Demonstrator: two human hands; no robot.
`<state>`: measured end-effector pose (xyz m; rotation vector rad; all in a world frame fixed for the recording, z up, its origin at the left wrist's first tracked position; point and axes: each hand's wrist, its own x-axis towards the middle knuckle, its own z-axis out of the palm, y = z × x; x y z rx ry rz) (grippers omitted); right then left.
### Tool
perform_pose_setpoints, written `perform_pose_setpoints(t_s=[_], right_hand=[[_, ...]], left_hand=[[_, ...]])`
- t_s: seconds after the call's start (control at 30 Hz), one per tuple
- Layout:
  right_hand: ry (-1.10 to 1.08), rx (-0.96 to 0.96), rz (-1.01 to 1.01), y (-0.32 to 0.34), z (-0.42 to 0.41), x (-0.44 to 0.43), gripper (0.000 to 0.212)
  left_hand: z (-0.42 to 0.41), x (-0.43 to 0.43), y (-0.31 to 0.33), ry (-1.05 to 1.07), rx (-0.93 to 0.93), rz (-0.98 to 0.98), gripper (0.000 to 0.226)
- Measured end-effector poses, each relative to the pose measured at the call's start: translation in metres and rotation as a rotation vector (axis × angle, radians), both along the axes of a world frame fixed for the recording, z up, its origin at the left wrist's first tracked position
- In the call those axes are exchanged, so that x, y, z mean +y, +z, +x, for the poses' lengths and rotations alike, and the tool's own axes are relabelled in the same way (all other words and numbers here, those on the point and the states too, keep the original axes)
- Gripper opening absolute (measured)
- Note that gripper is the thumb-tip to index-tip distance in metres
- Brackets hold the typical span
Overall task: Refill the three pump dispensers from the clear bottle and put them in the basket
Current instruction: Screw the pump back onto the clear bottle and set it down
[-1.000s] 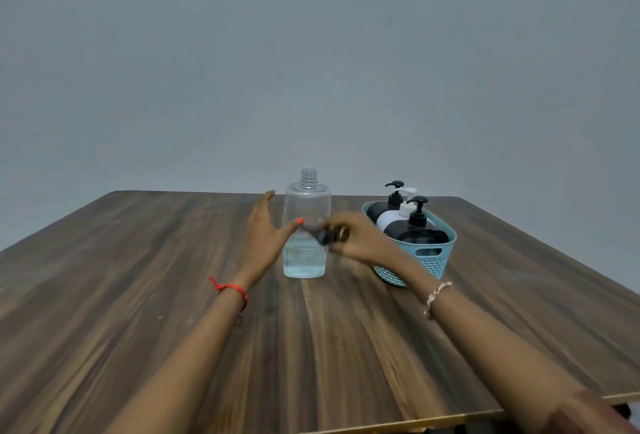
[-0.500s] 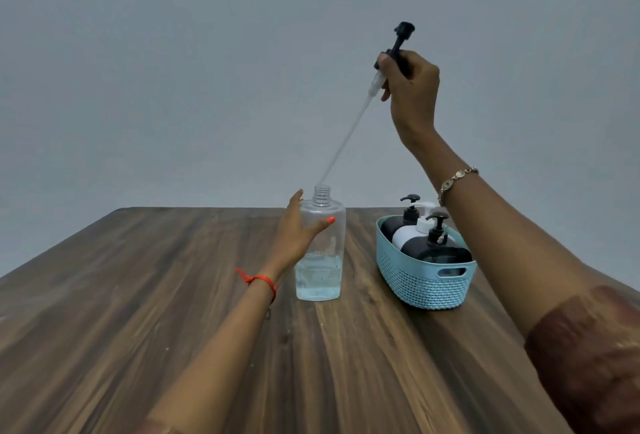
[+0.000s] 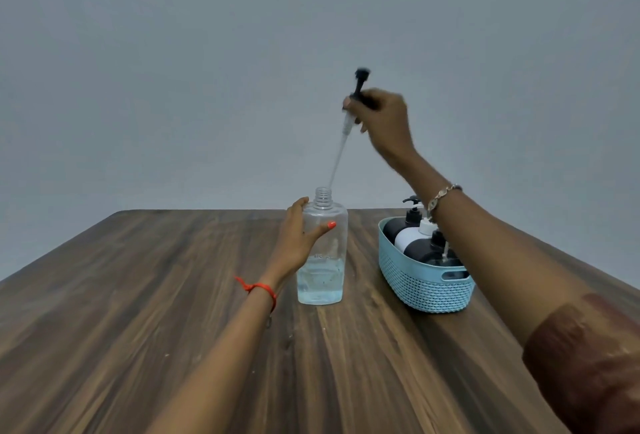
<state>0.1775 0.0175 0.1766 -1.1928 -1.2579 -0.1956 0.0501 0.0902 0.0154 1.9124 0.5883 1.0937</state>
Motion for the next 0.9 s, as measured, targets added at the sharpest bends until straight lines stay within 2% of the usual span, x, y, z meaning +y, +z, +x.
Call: perform_pose_setpoints(t_s=[0.1,0.2,0.33,0.47,0.53,0.63,0.73,0.8,0.83,0.9], right_hand=[[0.027,-0.111,-0.291,-0.037,-0.005,0.008,0.015],[0.056,-0.126,-0.424,-0.073,-0.006,0.012,0.019],[0.056,0.039,-0.360,-0.094,-0.008,0.016,0.020],[0.017,0.078,-0.277,-0.097,-0.013,0.024,0.044],[0.017,0.105,-0.243,-0.101,-0.015,0.028,0.048],[0.051,0.175,-0.212,-0.109,-0.018,0.028,0.043],[0.184,0.396,-0.181,-0.113,-0.014,0.025,0.023],[0.238,0.472,-0.182,-0.114,-0.010,0.022,0.006],[0.251,0.487,-0.191,-0.114,-0.010,0.021,0.006],[0.262,0.463,-0.211,-0.114,-0.010,0.020,0.024]], left_hand=[[0.000,0.001,-0.001,-0.007,0.005,0.006,0.075],[0.000,0.000,-0.002,-0.013,0.000,0.013,0.074],[0.001,0.001,-0.004,-0.017,-0.009,0.013,0.072],[0.003,0.002,-0.005,-0.008,-0.011,0.015,0.073],[0.004,0.004,-0.007,-0.005,-0.010,0.017,0.074],[0.005,0.005,-0.009,0.001,-0.015,0.014,0.073],[0.005,0.005,-0.008,0.013,-0.022,0.022,0.070],[0.006,0.005,-0.009,0.010,-0.029,0.020,0.070],[0.006,0.005,-0.009,0.008,-0.033,0.022,0.070],[0.006,0.003,-0.010,0.009,-0.031,0.037,0.072]])
